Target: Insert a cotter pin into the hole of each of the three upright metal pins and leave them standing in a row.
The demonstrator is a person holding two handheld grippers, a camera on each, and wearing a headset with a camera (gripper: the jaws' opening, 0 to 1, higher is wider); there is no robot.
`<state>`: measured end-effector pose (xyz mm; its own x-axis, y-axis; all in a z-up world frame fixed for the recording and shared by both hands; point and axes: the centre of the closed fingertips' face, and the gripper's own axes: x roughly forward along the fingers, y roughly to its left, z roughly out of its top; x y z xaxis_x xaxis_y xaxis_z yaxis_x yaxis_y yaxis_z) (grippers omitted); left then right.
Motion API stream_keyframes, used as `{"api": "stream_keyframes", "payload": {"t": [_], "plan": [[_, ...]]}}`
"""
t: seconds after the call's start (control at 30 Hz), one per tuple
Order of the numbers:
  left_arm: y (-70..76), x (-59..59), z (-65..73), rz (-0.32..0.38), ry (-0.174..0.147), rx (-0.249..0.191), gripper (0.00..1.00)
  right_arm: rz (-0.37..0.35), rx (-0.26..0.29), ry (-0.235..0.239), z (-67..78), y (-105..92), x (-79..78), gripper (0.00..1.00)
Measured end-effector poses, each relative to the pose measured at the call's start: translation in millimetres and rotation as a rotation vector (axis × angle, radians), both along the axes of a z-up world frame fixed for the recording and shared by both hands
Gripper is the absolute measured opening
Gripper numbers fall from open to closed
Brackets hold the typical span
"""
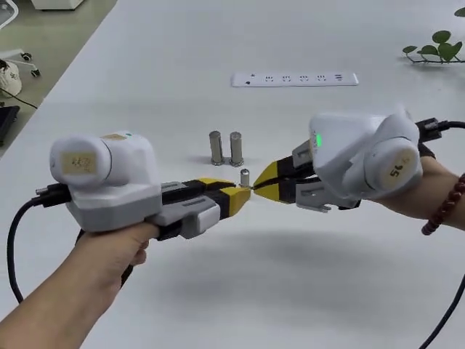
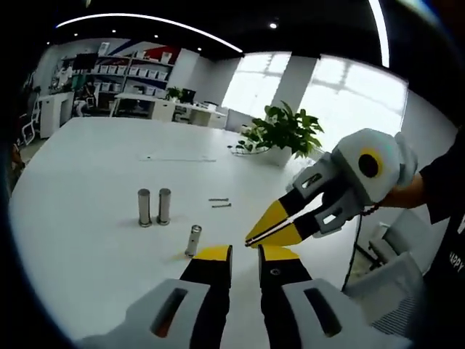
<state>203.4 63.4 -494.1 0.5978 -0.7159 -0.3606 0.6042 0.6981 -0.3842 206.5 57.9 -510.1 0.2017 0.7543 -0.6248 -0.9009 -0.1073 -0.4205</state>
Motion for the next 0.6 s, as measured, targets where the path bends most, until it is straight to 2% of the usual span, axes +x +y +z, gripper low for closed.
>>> {"api": "stream_keyframes", "payload": {"t": [0.17, 0.6], "plan": [[-3.2, -1.5, 0.7, -0.007, 0.017, -0.021, 0.06, 0.020, -0.006, -0.020, 1.1, 1.6, -4.2, 0.00], [-9.0, -6.4, -3.0, -0.022, 0.047, -0.036, 0.00, 0.018, -0.017, -0.061, 5.6, 1.3, -13.7, 0.00]]}}
